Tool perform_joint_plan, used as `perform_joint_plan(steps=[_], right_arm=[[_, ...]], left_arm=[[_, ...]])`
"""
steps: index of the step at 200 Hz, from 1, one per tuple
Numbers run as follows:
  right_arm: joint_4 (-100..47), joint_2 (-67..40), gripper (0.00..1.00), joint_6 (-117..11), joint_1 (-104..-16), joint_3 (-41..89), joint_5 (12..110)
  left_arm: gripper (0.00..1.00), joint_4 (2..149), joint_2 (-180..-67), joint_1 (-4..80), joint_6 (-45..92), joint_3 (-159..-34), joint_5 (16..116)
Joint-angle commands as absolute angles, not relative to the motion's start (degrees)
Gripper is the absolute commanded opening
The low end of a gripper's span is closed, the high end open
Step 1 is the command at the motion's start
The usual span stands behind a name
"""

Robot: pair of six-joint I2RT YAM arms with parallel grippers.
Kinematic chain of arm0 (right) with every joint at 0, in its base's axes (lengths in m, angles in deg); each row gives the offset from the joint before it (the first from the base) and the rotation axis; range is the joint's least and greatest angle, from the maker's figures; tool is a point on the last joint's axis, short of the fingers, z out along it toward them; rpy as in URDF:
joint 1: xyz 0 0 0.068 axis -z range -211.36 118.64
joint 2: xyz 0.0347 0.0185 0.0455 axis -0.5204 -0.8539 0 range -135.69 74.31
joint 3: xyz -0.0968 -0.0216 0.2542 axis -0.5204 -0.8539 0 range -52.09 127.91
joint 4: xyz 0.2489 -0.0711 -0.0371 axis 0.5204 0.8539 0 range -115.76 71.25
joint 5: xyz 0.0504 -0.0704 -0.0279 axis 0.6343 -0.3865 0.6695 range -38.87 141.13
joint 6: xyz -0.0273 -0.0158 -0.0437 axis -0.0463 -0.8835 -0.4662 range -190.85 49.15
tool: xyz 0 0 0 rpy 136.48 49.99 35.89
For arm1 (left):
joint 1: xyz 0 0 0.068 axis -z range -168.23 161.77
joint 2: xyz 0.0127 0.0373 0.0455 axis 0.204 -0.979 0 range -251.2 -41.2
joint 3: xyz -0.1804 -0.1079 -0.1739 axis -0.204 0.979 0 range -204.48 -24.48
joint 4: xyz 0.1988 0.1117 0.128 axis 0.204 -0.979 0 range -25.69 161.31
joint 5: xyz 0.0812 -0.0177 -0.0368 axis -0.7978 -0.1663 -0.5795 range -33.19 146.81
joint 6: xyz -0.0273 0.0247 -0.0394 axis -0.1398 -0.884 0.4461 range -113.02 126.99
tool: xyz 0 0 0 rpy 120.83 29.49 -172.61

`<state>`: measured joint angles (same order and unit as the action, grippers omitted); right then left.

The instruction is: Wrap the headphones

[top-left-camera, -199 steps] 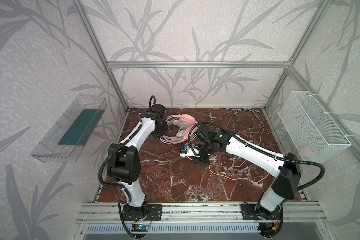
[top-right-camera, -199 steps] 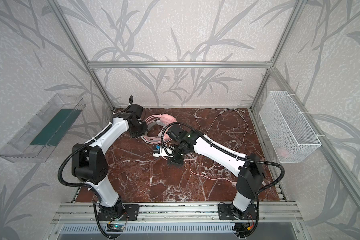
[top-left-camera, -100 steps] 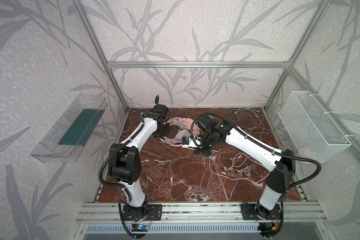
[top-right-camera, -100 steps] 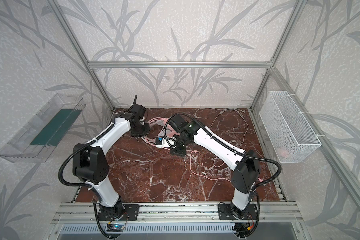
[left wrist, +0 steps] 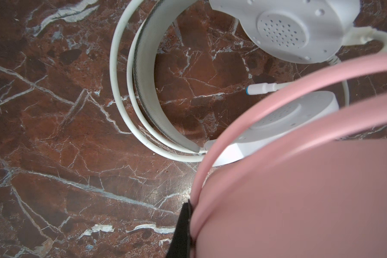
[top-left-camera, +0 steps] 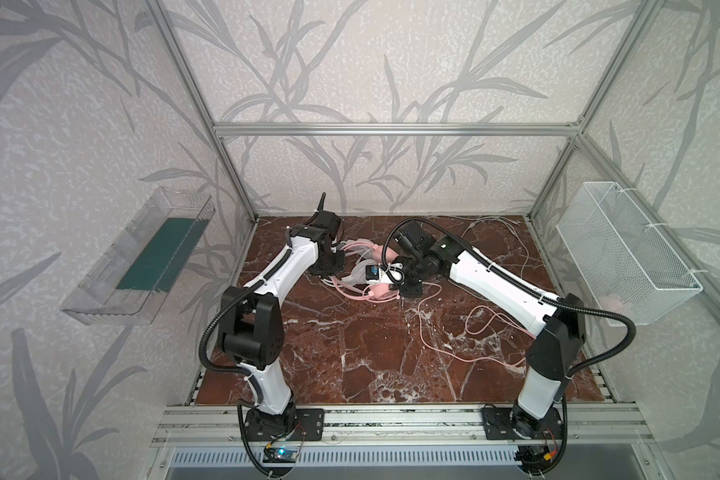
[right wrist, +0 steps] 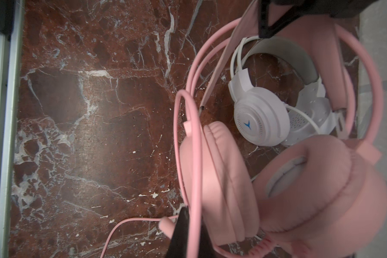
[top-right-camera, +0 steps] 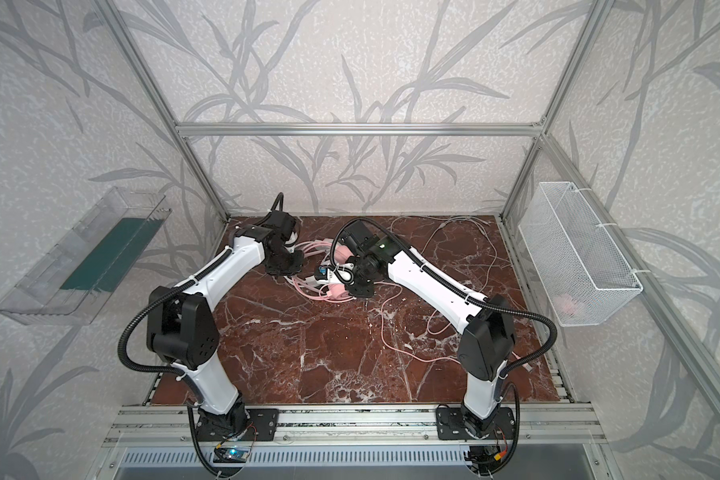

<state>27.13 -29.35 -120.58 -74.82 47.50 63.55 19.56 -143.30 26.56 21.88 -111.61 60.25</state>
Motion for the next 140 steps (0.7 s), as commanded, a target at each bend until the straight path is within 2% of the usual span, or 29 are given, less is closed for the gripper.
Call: perform_joint_plan(steps=[1, 64, 116, 140], right_arm=[[24.84, -28.98, 0.0, -125.79, -74.38, 48.56, 61.6], [17.21, -28.08, 0.0, -131.62, -73.63, 45.88, 63.05], [19.54, -31.56, 0.0, -136.87, -73.05, 49.48, 61.61], [18.95, -32.12, 0.0, -137.38, -72.08, 49.82, 63.92]], left_arm=[[0.0, 19.22, -141.35, 27.11, 19.97, -111.44, 63.69], [0.0, 19.25, -140.62, 28.03, 17.16, -110.85, 64.11], [0.0, 18.79, -140.58, 29.31, 15.27, -110.81, 64.37], [0.0, 18.79, -140.34, 29.85, 14.29, -110.61, 65.25]])
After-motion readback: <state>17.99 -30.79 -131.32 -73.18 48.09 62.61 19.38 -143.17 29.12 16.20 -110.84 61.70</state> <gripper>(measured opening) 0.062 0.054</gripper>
